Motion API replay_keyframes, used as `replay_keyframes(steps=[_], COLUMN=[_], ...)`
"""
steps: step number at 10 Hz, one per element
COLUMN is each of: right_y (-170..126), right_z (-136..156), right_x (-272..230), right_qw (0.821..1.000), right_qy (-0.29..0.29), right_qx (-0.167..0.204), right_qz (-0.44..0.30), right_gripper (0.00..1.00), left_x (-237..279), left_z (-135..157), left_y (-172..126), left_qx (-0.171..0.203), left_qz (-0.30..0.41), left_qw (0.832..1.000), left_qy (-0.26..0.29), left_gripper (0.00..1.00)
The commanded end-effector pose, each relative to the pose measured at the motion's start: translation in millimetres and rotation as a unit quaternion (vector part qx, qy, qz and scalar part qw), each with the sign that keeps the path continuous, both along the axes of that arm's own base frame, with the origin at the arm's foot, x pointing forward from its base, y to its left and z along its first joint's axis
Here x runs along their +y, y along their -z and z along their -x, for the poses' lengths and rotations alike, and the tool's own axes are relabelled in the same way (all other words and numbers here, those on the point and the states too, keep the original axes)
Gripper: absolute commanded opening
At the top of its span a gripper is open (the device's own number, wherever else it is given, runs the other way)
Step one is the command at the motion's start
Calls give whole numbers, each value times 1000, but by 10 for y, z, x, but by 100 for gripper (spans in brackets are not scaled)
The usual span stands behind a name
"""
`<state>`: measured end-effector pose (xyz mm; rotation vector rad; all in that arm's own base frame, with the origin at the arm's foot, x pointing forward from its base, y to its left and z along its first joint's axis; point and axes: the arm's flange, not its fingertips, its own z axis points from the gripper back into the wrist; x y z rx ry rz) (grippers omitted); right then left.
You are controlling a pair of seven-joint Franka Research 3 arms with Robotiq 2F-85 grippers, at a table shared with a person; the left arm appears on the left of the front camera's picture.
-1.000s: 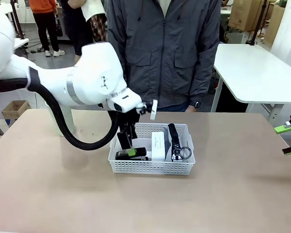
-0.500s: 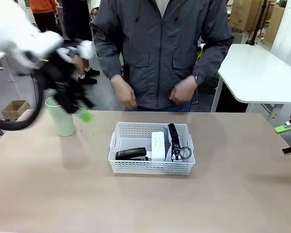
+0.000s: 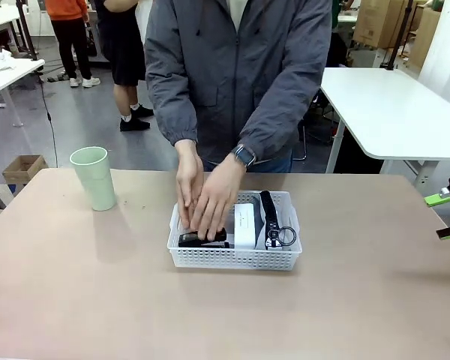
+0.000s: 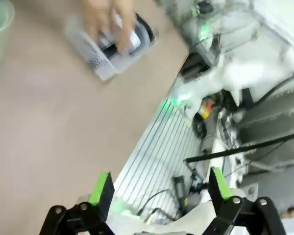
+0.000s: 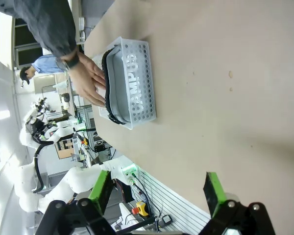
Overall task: Efficiently arrange items inside the basket to fit them all.
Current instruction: Pick up the Stapler and place it inside the Organizing basket.
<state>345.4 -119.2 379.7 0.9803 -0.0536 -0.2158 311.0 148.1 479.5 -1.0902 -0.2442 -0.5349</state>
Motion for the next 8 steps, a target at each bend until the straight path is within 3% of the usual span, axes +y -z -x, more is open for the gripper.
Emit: replay_keyframes(steps=[1,3,5,8], right_y=[-26,-26,-26,-26], right_z=[5,5,5,5], right_x=[-7,-7,-7,-7], right_qw=[1000,1000,1000,1000], right_qy=[-2,-2,-2,-2], right_qx=[-4,-4,-4,-4], right_qz=[-4,-4,-4,-4], right_gripper=[100,100,100,100], left_x=[187,348,508,508], left_z=[-248,-226,-147,-147], left_y=[224,437,588,588], left_qx=[110,137,136,136], left_qz=[119,136,99,99], left_qw=[971,962,973,973], left_qy=[-174,-192,-160,-160], left_gripper=[100,100,100,100])
